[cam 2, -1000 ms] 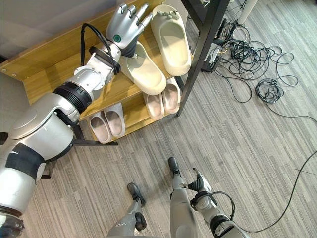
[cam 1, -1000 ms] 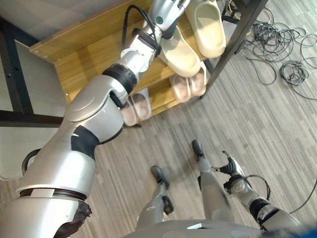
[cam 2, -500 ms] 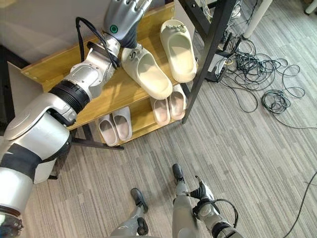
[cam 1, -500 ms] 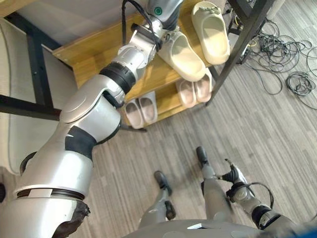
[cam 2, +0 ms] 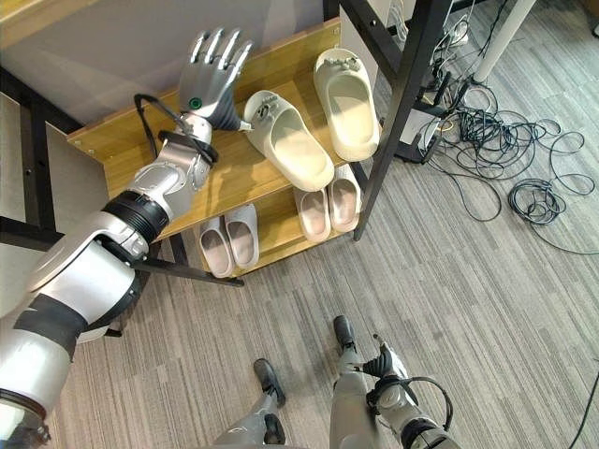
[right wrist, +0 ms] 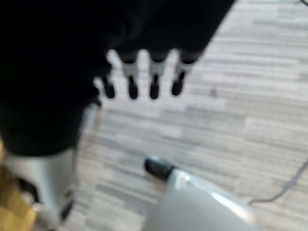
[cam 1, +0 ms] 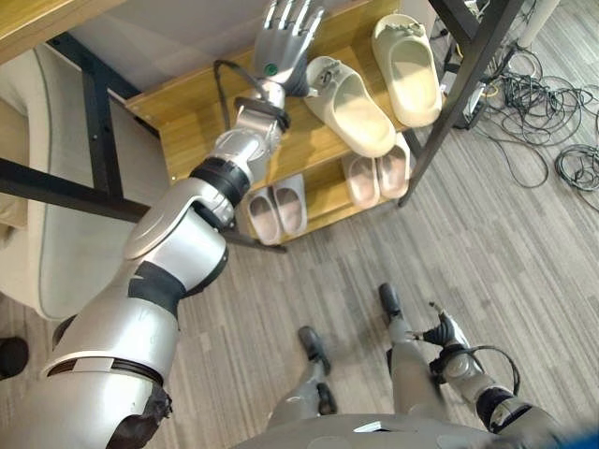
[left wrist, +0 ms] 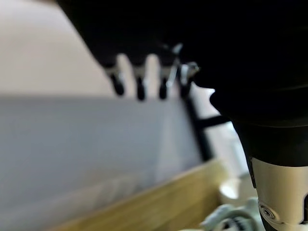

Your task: Arrange the slippers neatly on the shoe rack.

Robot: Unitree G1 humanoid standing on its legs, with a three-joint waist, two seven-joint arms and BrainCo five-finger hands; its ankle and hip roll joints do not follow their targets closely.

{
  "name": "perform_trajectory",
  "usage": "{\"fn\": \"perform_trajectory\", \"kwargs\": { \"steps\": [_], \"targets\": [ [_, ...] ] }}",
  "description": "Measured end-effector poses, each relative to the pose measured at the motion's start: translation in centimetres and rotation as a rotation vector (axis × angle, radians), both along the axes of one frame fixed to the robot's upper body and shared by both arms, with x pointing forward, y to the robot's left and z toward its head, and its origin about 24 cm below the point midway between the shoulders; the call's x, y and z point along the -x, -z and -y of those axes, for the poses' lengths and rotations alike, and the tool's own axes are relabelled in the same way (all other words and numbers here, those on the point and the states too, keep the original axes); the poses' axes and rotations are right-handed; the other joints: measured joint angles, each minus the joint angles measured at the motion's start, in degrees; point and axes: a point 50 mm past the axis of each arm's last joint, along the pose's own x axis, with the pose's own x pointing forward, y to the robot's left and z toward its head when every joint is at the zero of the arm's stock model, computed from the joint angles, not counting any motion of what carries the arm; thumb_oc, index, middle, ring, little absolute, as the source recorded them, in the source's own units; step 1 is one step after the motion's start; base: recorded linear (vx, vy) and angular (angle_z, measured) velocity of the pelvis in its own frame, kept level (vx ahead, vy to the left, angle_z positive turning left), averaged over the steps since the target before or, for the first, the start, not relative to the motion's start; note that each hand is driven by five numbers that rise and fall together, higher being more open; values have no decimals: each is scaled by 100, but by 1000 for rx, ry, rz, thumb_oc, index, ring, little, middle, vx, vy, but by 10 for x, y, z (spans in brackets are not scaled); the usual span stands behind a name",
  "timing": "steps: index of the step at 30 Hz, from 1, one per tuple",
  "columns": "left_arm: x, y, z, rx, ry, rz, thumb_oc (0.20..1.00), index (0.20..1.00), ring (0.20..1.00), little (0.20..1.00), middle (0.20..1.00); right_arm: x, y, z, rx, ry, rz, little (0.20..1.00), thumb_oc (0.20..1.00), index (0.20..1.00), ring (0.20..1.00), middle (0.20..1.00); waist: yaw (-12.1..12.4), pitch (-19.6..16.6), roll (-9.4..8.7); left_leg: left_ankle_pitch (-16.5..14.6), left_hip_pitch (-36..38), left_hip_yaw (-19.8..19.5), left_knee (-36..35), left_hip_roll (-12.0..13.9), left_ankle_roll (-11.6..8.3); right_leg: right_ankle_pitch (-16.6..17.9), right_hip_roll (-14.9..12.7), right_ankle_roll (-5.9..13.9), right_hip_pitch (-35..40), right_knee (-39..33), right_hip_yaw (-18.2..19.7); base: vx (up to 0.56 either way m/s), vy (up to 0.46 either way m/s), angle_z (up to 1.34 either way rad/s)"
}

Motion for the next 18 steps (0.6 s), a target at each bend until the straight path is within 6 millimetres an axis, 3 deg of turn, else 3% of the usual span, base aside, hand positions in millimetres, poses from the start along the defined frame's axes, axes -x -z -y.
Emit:
{"fn": "perform_trajectory", "kwargs": {
  "steps": [1, 2, 3, 5, 13, 18],
  "targets": [
    [0, 5, -3, 77, 6, -25, 1000, 1000, 1000, 1000, 1000, 0, 1, -2, -4, 1, -4, 1000, 1000, 1000, 1000, 1000, 0, 5, 2, 0, 28, -18, 0, 4, -1, -3, 0, 0, 39, -8, -14, -3, 4, 8],
    [-3, 20, -7, 291, 11, -102, 1000, 1000, 1000, 1000, 1000, 0, 2, -4, -3, 5, -16, 1000, 1000, 1000, 1000, 1000, 14, 5, 2, 0, 85, -43, 0, 11, -2, -49, 2, 34, 115, -10, -38, 2, 3, 15],
    [-6, 50, -11, 578, -19, -259, 1000, 1000, 1000, 1000, 1000, -3, 1, -9, -11, 4, -14, 1000, 1000, 1000, 1000, 1000, 41, 7, -3, 2, 117, -70, -1, 14, -9, -91, -10, 5, 178, -27, -87, 1, 4, 12],
    [-6, 66, -5, 734, -3, -341, 1000, 1000, 1000, 1000, 1000, -9, 0, -12, -7, 6, -18, 1000, 1000, 1000, 1000, 1000, 123, 7, -1, 2, 111, -78, -1, 13, -10, -81, -10, -7, 184, -46, -92, -1, 4, 5],
    [-6, 66, 0, 879, 62, -385, 1000, 1000, 1000, 1000, 1000, -14, -3, -13, 1, -1, -16, 1000, 1000, 1000, 1000, 1000, 113, 4, 3, 2, 98, -82, 1, 18, -9, -46, -4, -52, 182, -61, -107, 0, 0, 0],
    [-5, 70, 10, 858, 93, -412, 1000, 1000, 1000, 1000, 1000, -12, -2, -11, 7, 3, -25, 1000, 1000, 1000, 1000, 1000, 127, 4, 3, 1, 98, -82, 0, 17, -9, -56, -6, -38, 180, -61, -106, 0, 0, 0]
  ]
}}
